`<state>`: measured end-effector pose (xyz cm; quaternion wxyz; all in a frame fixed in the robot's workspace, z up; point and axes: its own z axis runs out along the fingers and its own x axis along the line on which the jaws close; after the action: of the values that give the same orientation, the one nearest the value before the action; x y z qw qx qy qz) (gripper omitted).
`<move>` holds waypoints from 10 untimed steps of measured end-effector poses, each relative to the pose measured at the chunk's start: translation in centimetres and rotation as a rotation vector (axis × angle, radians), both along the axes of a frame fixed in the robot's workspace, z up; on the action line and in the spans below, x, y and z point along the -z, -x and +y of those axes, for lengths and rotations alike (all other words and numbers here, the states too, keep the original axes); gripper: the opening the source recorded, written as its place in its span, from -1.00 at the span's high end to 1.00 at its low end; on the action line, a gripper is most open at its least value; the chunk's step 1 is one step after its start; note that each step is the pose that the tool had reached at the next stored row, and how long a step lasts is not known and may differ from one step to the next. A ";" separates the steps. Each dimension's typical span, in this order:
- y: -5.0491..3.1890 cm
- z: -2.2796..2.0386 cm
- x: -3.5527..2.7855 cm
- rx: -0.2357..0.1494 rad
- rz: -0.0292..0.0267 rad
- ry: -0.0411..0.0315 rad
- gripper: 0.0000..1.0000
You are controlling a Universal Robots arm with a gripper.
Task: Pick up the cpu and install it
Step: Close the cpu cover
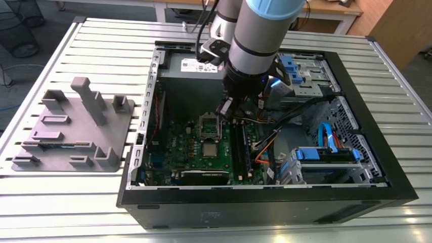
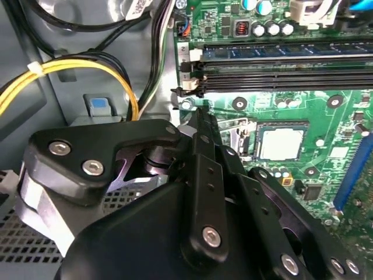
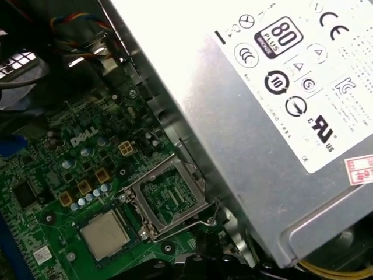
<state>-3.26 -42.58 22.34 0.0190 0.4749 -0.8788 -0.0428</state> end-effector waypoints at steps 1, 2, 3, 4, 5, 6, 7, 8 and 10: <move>0.00 0.03 0.06 0.005 0.0001 0.0000 0.79; 0.00 0.04 0.11 0.014 0.0001 0.0001 0.79; 0.00 0.05 0.16 0.026 0.0001 0.0003 0.79; 0.01 0.04 0.23 0.043 0.0001 0.0002 0.79; 0.01 0.05 0.30 0.061 0.0002 0.0002 0.79; 0.00 0.05 0.38 0.078 0.0002 0.0002 0.79; 0.00 0.05 0.46 0.095 0.0001 0.0001 0.79; 0.00 0.05 0.53 0.111 0.0001 0.0001 0.79; 0.00 0.05 0.67 0.140 0.0001 0.0002 0.79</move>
<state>-3.26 -42.53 21.67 0.0161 0.4122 -0.9099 -0.0440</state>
